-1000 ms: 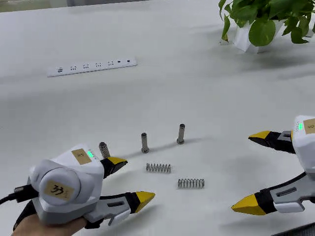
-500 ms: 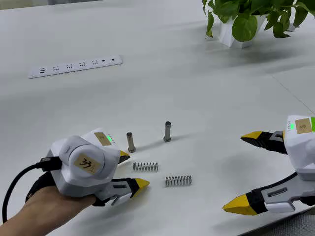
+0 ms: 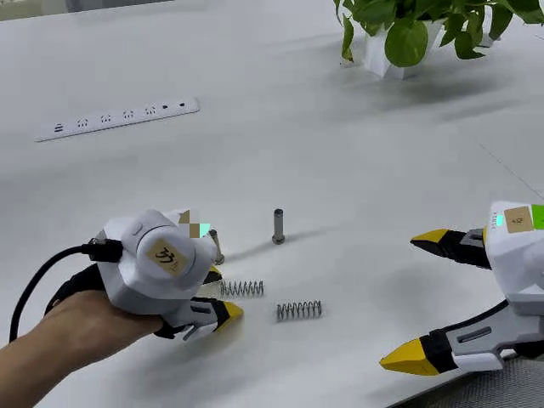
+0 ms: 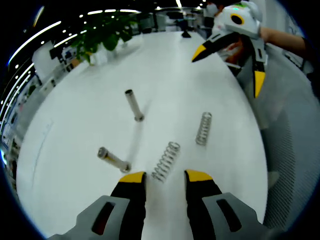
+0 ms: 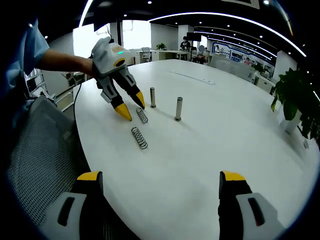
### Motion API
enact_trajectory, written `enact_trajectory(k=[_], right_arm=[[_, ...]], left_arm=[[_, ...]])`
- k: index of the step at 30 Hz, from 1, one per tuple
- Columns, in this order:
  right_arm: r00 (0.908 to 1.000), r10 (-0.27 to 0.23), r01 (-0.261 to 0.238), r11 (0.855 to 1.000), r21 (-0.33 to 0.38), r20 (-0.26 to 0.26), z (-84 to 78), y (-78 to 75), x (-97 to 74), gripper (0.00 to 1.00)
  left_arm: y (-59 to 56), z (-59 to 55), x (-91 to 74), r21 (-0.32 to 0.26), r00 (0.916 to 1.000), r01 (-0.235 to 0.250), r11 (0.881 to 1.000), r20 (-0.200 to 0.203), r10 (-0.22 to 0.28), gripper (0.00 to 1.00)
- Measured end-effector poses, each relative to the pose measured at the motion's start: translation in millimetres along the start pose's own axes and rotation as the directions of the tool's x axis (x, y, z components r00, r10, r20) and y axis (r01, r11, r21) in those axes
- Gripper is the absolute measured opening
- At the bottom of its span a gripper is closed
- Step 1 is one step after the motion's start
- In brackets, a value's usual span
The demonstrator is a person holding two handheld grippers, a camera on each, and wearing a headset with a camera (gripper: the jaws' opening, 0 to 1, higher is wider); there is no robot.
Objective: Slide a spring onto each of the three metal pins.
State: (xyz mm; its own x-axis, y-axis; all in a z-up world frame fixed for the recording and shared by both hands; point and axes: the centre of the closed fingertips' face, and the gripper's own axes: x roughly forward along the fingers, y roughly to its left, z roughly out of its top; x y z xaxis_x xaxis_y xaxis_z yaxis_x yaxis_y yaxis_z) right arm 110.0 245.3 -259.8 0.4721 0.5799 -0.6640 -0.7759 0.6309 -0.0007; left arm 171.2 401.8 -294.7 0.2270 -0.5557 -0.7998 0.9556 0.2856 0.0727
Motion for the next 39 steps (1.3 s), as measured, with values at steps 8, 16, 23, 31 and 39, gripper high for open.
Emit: enact_trajectory(k=[8, 16, 23, 31, 39], right_arm=[[0.9999, -0.005, 0.005, 1.0, 0.017, 0.015, 0.3, -2.3, 0.4, 0.97], [0.9997, -0.011, 0.011, 0.999, 0.034, 0.021, -0.7, -3.2, 2.5, 0.97], [0.9998, -0.007, 0.006, 0.999, 0.034, 0.016, -2.5, -2.1, 3.8, 0.98], [0.9999, 0.0, 0.0, 1.0, 0.029, 0.011, -2.0, -0.5, 4.5, 0.98], [0.9999, 0.0, -0.001, 0.999, 0.032, 0.011, -1.7, 0.1, 5.4, 0.98]], left_arm=[[3.9, 4.2, 4.2, 0.038, 0.9977, 0.035, 0.999, -0.059, -0.033, 0.3], [4.8, 1.5, 4.2, 0.06, 0.9927, 0.061, 0.996, -0.108, -0.054, 0.24], [3.0, 1.7, 5.6, 0.077, 0.9866, 0.09, 0.993, -0.143, -0.078, 0.2], [2.9, -1.6, 3.7, 0.103, 0.9761, 0.127, 0.987, -0.189, -0.106, 0.21], [2.3, -1.3, 4.2, 0.143, 0.9667, 0.159, 0.977, -0.224, -0.124, 0.2]])
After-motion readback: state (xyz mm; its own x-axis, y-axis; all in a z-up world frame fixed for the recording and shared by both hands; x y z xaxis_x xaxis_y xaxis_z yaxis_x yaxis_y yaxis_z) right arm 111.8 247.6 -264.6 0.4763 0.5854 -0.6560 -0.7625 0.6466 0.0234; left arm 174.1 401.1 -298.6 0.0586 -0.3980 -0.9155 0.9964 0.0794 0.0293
